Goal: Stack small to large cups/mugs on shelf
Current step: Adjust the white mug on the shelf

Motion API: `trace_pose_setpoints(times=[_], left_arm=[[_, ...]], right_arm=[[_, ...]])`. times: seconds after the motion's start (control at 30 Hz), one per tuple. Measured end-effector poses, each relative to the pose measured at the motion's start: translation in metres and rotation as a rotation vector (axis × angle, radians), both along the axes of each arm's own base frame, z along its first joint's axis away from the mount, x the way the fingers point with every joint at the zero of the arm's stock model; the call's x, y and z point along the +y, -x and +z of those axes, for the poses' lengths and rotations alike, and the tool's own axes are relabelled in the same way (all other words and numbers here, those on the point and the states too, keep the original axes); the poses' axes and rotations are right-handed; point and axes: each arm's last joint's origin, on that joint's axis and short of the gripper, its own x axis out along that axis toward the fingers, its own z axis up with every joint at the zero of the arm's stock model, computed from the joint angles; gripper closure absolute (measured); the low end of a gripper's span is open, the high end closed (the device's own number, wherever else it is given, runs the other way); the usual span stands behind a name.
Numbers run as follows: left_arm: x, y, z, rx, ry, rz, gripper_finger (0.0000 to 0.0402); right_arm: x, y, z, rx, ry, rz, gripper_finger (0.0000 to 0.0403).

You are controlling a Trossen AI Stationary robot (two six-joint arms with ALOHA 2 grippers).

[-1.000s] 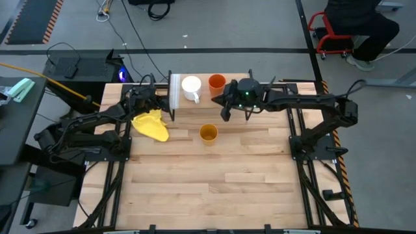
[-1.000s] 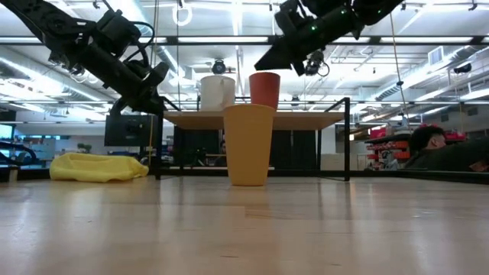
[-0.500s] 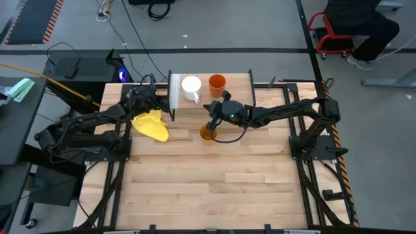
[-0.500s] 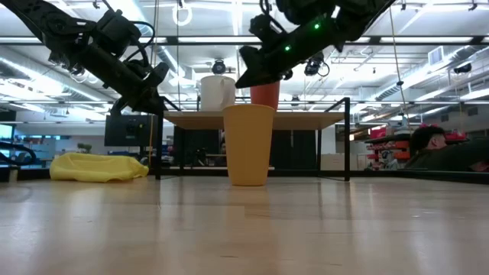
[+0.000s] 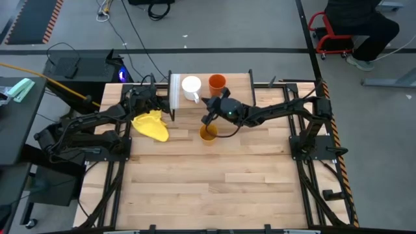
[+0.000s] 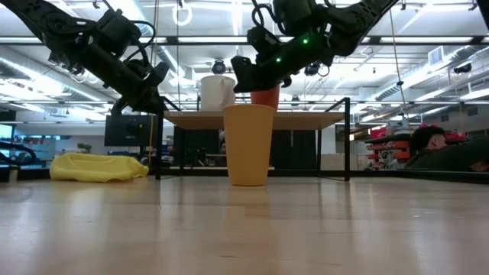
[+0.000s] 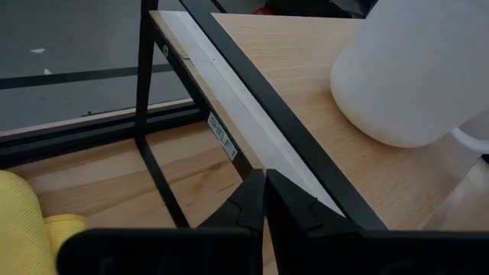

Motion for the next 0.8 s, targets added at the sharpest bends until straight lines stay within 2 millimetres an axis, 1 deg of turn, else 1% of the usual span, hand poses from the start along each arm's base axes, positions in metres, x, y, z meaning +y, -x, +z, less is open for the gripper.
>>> trace_pose_setpoints(times=[0.13, 0.37, 0.53, 0.8], left_arm=[[-0.0001, -0.0001, 0.0000, 0.000, 0.000, -0.001, 0.0388], [-0.0001, -0.0001, 0.0000, -0.001, 0.000, -0.001, 0.0382], [-0.0001, -0.0001, 0.0000, -0.001, 0.001, -0.001, 0.0377], [-0.0001, -0.0001, 0.0000, -0.001, 0.001, -0.001, 0.0385]], right_arm=[[0.0007, -0.0018, 0.0039, -0.049, -0.003, 0.036, 0.0402], [0.0007, -0.0022, 0.0043, -0.059, -0.012, 0.051, 0.0402], [-0.0002, -0.0026, 0.0041, -0.073, -0.043, 0.098, 0.0402], [-0.0007, -0.0032, 0.0040, -0.077, -0.062, 0.161, 0.0402]])
